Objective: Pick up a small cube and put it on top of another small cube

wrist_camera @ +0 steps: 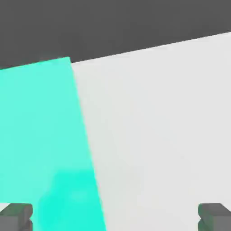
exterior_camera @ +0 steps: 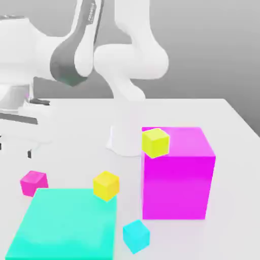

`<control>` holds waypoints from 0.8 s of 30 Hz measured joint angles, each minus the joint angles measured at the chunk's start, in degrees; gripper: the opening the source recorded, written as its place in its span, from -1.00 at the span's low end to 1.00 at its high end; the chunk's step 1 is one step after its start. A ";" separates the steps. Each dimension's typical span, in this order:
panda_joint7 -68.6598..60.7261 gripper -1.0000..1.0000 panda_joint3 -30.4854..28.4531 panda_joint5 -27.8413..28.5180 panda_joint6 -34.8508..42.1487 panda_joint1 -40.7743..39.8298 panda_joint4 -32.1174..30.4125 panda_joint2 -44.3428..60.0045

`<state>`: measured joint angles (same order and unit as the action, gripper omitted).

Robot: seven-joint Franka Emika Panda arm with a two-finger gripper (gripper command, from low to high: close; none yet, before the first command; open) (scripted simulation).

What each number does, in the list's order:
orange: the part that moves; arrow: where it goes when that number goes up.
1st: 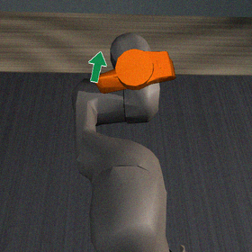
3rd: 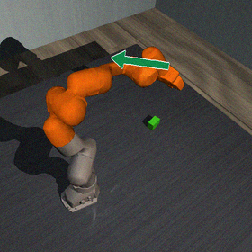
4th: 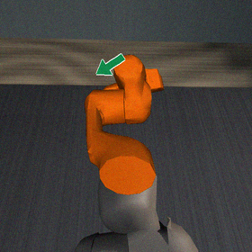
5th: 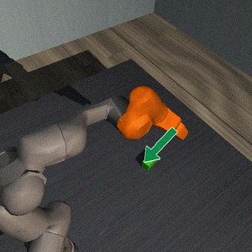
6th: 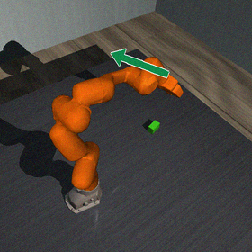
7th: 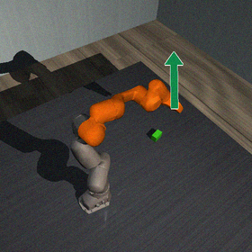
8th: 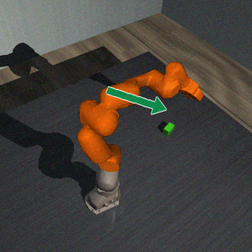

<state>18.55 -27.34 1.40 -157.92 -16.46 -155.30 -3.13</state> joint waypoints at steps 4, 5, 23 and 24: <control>-11.22 0.00 2.03 -10.65 -5.43 -4.28 -2.31 9.19; -13.72 0.00 4.09 -13.83 -6.90 -5.77 -2.01 11.40; -7.23 -1.00 6.63 -6.18 -3.29 -8.62 -2.74 6.66; -4.32 -1.00 7.51 -4.43 -1.09 -7.43 -2.51 4.54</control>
<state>14.23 -19.83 -3.04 -159.00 -23.89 -157.81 1.41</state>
